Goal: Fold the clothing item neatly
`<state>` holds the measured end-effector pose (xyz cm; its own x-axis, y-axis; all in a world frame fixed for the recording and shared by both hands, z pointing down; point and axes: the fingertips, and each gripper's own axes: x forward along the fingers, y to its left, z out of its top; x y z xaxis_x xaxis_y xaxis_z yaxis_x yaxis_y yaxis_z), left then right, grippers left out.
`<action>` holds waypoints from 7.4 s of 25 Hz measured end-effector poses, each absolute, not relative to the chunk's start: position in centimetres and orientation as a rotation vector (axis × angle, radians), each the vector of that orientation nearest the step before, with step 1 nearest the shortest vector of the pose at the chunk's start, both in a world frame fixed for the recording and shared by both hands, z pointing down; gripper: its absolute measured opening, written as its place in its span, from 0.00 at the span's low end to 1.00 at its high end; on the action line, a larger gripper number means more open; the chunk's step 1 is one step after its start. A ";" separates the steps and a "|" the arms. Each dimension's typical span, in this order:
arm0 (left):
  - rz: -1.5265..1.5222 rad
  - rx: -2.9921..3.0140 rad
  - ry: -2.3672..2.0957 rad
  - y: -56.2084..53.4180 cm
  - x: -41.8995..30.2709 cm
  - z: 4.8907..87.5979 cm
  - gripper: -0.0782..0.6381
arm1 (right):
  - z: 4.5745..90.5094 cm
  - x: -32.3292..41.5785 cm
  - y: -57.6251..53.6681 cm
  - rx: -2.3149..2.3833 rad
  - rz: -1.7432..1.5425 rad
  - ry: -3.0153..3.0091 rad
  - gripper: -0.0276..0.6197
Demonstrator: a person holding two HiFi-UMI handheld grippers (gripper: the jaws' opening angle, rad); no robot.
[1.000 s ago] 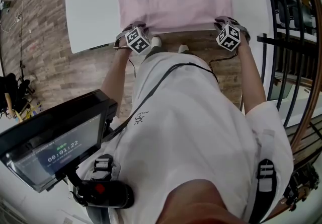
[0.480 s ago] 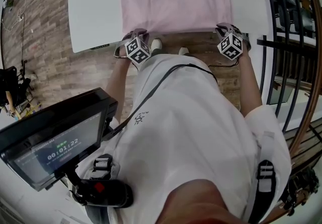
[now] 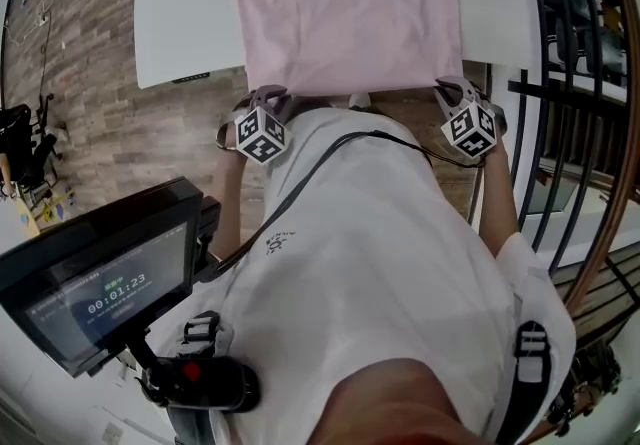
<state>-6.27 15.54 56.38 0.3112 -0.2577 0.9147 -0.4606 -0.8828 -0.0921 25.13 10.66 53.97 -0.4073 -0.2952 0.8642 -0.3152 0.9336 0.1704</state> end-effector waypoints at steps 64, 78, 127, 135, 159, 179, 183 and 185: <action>1.285 2.548 -1.141 2.1 2.8 46.6 0.11 | 48.7 27.0 3.2 1.321 0.359 -2.109 0.05; 0.981 2.086 -1.422 0.5 -6.8 57.6 0.11 | 56.8 26.4 -1.4 1.284 0.468 -2.013 0.05; 0.667 2.442 -1.337 0.3 1.0 45.6 0.11 | 43.6 21.2 1.9 1.477 0.501 -2.407 0.05; 0.681 2.362 -1.392 4.5 1.9 45.2 0.11 | 43.4 21.1 3.8 1.420 0.527 -2.497 0.05; 0.665 2.547 -1.168 -15.7 4.3 45.4 0.11 | 43.4 23.2 -16.4 1.571 0.466 -2.423 0.05; 0.592 2.527 -1.216 3.8 3.4 42.4 0.11 | 39.4 21.8 2.6 1.506 0.431 -2.444 0.05; 0.566 2.496 -1.274 4.3 3.9 41.7 0.11 | 39.0 22.0 2.8 1.440 0.416 -2.479 0.05; 0.556 2.479 -1.301 5.3 4.5 41.3 0.11 | 38.7 22.3 3.5 1.400 0.412 -2.494 0.05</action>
